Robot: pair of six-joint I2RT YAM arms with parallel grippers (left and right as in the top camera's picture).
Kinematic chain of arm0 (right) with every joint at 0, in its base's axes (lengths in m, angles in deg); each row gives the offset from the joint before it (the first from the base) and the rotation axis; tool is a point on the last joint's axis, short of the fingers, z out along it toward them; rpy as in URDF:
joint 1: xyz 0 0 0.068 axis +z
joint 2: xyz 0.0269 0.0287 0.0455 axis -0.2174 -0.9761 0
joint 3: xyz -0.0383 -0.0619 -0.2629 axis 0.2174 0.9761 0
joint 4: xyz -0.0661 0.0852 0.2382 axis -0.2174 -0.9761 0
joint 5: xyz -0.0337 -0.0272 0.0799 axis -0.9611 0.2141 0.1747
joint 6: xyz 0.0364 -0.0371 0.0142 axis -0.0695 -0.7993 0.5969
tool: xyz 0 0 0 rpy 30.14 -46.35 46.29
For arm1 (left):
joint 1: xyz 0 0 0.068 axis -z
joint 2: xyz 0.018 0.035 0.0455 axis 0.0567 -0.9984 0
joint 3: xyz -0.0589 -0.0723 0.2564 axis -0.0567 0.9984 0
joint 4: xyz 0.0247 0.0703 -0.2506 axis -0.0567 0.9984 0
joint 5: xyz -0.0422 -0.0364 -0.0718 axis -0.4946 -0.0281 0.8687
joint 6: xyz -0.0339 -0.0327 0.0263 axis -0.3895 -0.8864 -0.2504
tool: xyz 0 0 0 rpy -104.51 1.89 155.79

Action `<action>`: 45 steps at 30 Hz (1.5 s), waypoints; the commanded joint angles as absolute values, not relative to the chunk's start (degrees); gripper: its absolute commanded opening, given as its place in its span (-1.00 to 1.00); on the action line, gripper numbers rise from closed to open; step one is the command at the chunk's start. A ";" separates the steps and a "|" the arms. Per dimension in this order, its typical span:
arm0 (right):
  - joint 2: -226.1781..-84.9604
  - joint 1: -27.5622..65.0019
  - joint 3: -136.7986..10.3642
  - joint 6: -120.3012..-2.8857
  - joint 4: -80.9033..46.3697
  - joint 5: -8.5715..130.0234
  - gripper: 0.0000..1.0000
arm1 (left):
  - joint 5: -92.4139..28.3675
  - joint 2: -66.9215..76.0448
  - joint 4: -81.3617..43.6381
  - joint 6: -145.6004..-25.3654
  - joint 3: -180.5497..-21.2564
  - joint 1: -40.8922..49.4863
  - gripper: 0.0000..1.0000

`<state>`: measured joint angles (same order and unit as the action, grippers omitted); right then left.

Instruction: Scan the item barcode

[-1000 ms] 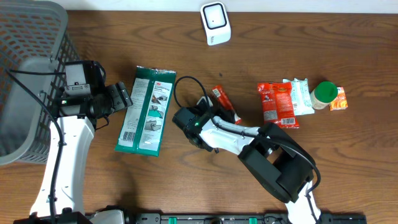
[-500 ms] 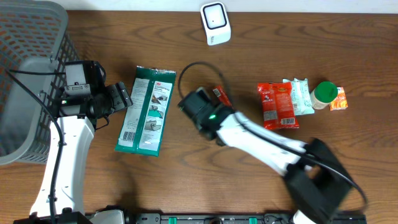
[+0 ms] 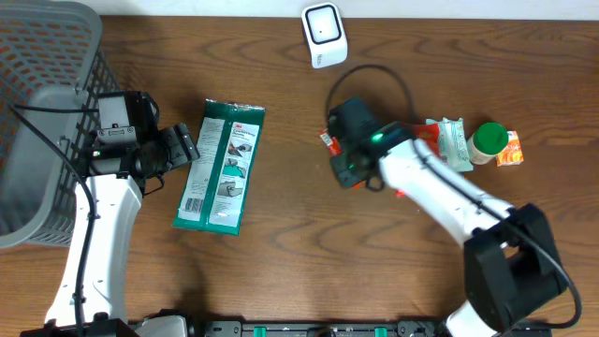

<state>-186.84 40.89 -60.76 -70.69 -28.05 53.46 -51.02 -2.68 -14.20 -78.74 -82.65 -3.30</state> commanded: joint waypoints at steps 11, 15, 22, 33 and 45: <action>-193.92 32.87 -60.80 -74.55 -26.85 69.00 -0.52 | -51.56 -2.77 -14.09 -77.56 -82.98 -3.43 0.67; -196.10 32.85 -60.80 -74.80 -24.91 67.67 -0.52 | -51.56 -2.77 -14.09 -77.56 -82.98 -3.43 0.67; -197.44 32.89 -60.78 -75.82 -24.21 67.51 -0.60 | -51.56 -2.77 -14.09 -77.56 -82.98 -3.43 0.67; -197.44 32.89 -58.14 -75.80 -22.57 65.13 -0.64 | -51.59 -2.77 -14.09 -77.56 -82.98 -3.43 0.67; -192.02 34.86 -59.95 -74.73 -22.92 51.08 -0.98 | -51.56 -2.77 -14.09 -77.56 -82.98 -3.43 0.68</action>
<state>-195.60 33.18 -58.16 -75.08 -21.69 63.18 -51.02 -2.68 -14.22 -78.74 -82.65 -3.30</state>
